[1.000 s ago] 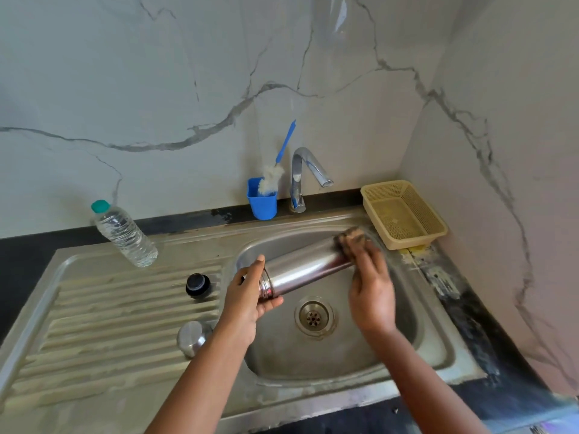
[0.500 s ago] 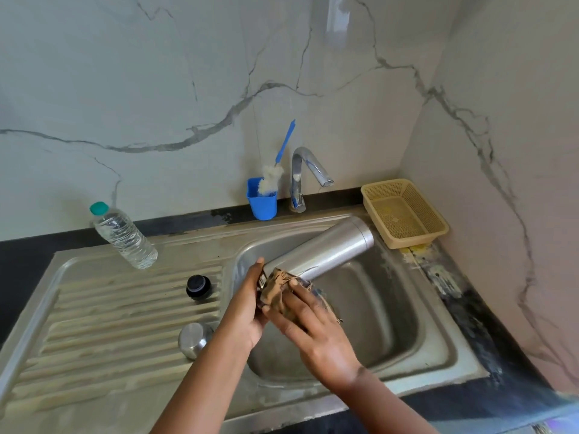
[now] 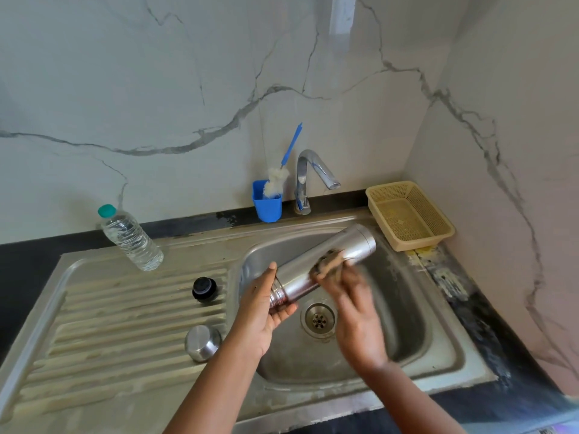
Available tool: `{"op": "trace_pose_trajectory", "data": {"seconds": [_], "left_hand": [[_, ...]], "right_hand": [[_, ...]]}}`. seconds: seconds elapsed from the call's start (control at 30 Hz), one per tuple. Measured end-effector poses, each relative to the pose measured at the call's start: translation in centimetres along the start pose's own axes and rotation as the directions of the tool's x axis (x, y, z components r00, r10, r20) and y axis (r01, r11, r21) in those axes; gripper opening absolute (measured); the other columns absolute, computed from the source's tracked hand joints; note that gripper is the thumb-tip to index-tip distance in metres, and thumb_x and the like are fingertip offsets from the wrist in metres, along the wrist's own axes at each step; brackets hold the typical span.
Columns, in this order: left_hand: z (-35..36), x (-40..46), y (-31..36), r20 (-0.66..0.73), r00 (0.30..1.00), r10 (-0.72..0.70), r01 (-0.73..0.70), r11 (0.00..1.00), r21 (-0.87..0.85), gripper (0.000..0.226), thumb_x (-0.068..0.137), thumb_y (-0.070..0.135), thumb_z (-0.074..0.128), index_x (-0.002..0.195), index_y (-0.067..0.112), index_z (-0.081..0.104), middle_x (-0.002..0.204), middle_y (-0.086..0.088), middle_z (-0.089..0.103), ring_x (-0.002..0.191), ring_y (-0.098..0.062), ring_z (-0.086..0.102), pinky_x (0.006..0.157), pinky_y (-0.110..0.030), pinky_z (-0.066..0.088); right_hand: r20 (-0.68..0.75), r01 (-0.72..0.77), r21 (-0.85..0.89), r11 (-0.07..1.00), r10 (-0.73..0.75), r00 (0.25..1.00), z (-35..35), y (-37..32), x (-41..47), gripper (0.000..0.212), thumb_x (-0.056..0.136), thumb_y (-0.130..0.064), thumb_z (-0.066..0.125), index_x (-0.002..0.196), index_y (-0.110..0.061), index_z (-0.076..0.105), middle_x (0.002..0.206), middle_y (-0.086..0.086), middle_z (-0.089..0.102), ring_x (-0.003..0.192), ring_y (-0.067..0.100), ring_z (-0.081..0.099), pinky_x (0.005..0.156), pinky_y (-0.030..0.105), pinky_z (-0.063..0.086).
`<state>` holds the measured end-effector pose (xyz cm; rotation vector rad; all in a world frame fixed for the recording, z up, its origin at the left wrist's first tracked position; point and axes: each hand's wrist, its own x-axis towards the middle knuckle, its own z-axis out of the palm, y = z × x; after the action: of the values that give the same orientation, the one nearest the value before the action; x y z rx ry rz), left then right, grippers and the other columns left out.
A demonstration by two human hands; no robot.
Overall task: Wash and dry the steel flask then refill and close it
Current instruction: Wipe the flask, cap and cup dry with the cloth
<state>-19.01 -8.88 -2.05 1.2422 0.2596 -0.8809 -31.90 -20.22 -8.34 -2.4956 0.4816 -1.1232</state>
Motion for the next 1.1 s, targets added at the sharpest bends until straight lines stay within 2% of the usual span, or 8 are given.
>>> {"op": "trace_pose_trajectory", "data": {"seconds": [0.13, 0.27, 0.37, 0.5, 0.63, 0.8, 0.93, 1.1], "left_hand": [[0.0, 0.3, -0.2, 0.053, 0.989, 0.141, -0.147, 0.981, 0.130, 0.028, 0.085, 0.037, 0.073, 0.101, 0.016, 0.065, 0.081, -0.005, 0.074, 0.071, -0.018, 0.072, 0.064, -0.034, 0.058], [-0.4, 0.2, -0.1, 0.017, 0.971, 0.239, -0.239, 0.962, 0.133, 0.024, 0.080, 0.024, 0.080, 0.101, 0.019, 0.069, 0.108, -0.009, 0.070, 0.091, -0.027, 0.071, 0.064, -0.034, 0.061], [-0.7, 0.0, -0.2, 0.051, 0.953, 0.297, -0.301, 0.947, 0.112, 0.030, 0.079, 0.012, 0.080, 0.106, 0.019, 0.070, 0.112, -0.005, 0.067, 0.095, -0.022, 0.070, 0.067, -0.034, 0.061], [-1.3, -0.1, -1.1, 0.110, 0.924, 0.366, -0.381, 0.907, 0.178, 0.047, 0.072, 0.004, 0.084, 0.113, 0.020, 0.070, 0.112, -0.008, 0.071, 0.093, -0.019, 0.072, 0.076, -0.034, 0.061], [-1.5, 0.3, -1.7, 0.141, 0.875, 0.463, -0.483, 0.825, 0.294, 0.058, 0.060, 0.007, 0.091, 0.113, 0.018, 0.070, 0.106, -0.001, 0.075, 0.098, -0.013, 0.071, 0.082, -0.023, 0.056], [-1.9, 0.0, -1.7, 0.185, 0.848, 0.497, -0.530, 0.810, 0.251, 0.049, 0.066, -0.009, 0.083, 0.107, 0.015, 0.072, 0.099, -0.003, 0.077, 0.095, -0.019, 0.073, 0.073, -0.021, 0.056], [-2.4, -0.5, -1.5, 0.171, 0.840, 0.514, -0.542, 0.807, 0.234, 0.064, 0.053, 0.013, 0.090, 0.114, 0.020, 0.070, 0.104, -0.001, 0.076, 0.097, -0.014, 0.072, 0.081, -0.024, 0.055], [-2.8, -0.9, -1.3, 0.166, 0.870, 0.464, -0.486, 0.863, 0.134, 0.065, 0.054, 0.009, 0.087, 0.116, 0.017, 0.070, 0.106, -0.002, 0.076, 0.100, -0.016, 0.072, 0.082, -0.025, 0.057]], "right_hand": [[0.097, 0.055, 0.107, 0.993, -0.065, 0.993, 1.5, -3.5, -0.4, 0.056, 0.087, 0.012, 0.053, 0.132, -0.020, 0.060, 0.139, 0.006, 0.052, 0.140, 0.029, 0.037, 0.112, 0.044, 0.037], [0.029, -0.166, 0.126, 0.978, 0.163, 0.986, -0.4, -2.1, 2.3, 0.084, 0.071, 0.027, 0.049, 0.131, -0.033, 0.053, 0.134, 0.000, 0.048, 0.126, 0.013, 0.042, 0.104, 0.028, 0.040], [0.025, -0.344, 0.084, 0.935, 0.343, 0.939, -1.3, 1.4, 3.9, 0.076, 0.075, 0.024, 0.045, 0.131, -0.025, 0.055, 0.130, 0.005, 0.053, 0.118, 0.022, 0.051, 0.098, 0.033, 0.047], [0.101, -0.504, 0.067, 0.861, 0.497, 0.862, -1.0, 2.6, 4.3, 0.070, 0.078, 0.021, 0.042, 0.131, -0.022, 0.059, 0.129, 0.000, 0.054, 0.119, 0.018, 0.053, 0.092, 0.021, 0.040], [0.209, -0.244, 0.230, 0.942, 0.198, 0.958, -0.6, -2.9, 4.0, 0.059, 0.082, -0.001, 0.037, 0.128, -0.028, 0.062, 0.126, -0.011, 0.055, 0.118, -0.003, 0.051, 0.096, 0.018, 0.046], [0.306, 0.060, 0.258, 0.964, -0.140, 0.942, -0.8, -4.9, 3.2, 0.066, 0.083, 0.013, 0.039, 0.134, -0.027, 0.053, 0.137, -0.002, 0.050, 0.131, 0.015, 0.045, 0.102, 0.022, 0.043], [0.199, -0.091, 0.192, 0.977, 0.052, 0.979, -0.7, -1.1, 3.5, 0.074, 0.079, 0.014, 0.041, 0.134, -0.035, 0.050, 0.133, -0.004, 0.053, 0.121, 0.008, 0.050, 0.096, 0.012, 0.042], [0.116, -0.399, 0.066, 0.915, 0.390, 0.914, -0.5, 4.5, 2.8, 0.063, 0.083, 0.019, 0.045, 0.135, -0.016, 0.054, 0.131, 0.005, 0.054, 0.114, 0.027, 0.057, 0.087, 0.014, 0.038]]}}
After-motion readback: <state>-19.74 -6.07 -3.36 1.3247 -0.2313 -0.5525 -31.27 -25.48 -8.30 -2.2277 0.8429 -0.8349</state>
